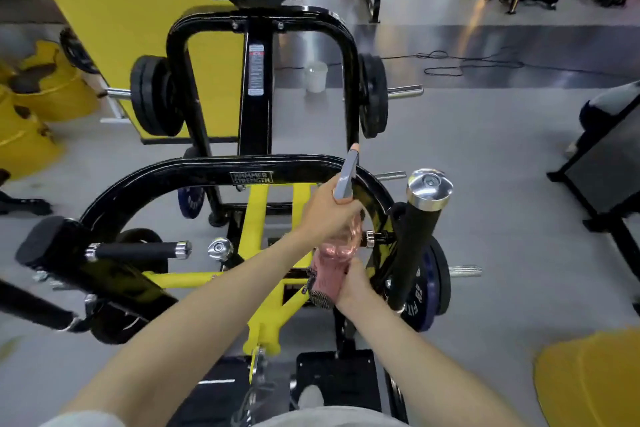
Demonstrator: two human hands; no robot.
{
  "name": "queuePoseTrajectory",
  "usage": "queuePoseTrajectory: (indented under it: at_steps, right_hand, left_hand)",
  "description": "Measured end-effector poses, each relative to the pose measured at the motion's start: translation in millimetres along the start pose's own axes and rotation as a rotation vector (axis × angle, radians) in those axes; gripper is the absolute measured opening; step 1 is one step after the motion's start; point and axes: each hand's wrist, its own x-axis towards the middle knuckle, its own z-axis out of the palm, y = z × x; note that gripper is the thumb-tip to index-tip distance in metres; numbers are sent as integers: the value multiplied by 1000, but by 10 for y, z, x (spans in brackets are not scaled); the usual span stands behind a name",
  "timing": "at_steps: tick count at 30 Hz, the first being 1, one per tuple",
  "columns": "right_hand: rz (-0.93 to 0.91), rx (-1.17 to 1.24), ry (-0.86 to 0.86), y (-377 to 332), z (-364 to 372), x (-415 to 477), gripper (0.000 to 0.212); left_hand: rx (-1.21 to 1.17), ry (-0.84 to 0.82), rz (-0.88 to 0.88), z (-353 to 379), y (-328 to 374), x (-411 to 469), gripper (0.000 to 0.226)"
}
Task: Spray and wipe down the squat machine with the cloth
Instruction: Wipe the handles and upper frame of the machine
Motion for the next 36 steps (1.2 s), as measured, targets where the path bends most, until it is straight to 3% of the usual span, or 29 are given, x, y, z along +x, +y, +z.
queuePoseTrajectory:
  at_steps: [5,7,9,11,15,20,24,27,36]
  right_hand:
    - [97,-40,2,290,44,-95,33]
    - [130,-83,-15,392,8,-150,28]
    - [191,-123,-34,484,-38,-258,19]
    - [231,-140,-44,598,-88,-352,15]
    - [333,-245,-12,819,-197,-448,26]
    - [374,-367,14,1007,-142,-592,19]
    - [411,-515,-10,1168,-86,-527,31]
    - [415,-589,-19,1251,-51,-516,34]
    - [415,-662,65,1220,-95,-516,37]
  left_hand:
    - [86,88,-115,-256,-245,-432,15]
    - [102,105,-151,-298,-313,-625,28]
    - [104,137,-196,-291,-391,-821,27]
    - [49,189,-228,-266,-505,-999,24]
    - [-116,232,-274,-249,-769,-1278,48]
    - [-330,372,-417,-363,-1050,-1573,35]
    - [-331,513,-510,-520,-1115,-1701,14]
    - [-300,518,-516,-593,-1118,-1705,38]
    - [-244,471,-540,-641,-1153,-1745,19]
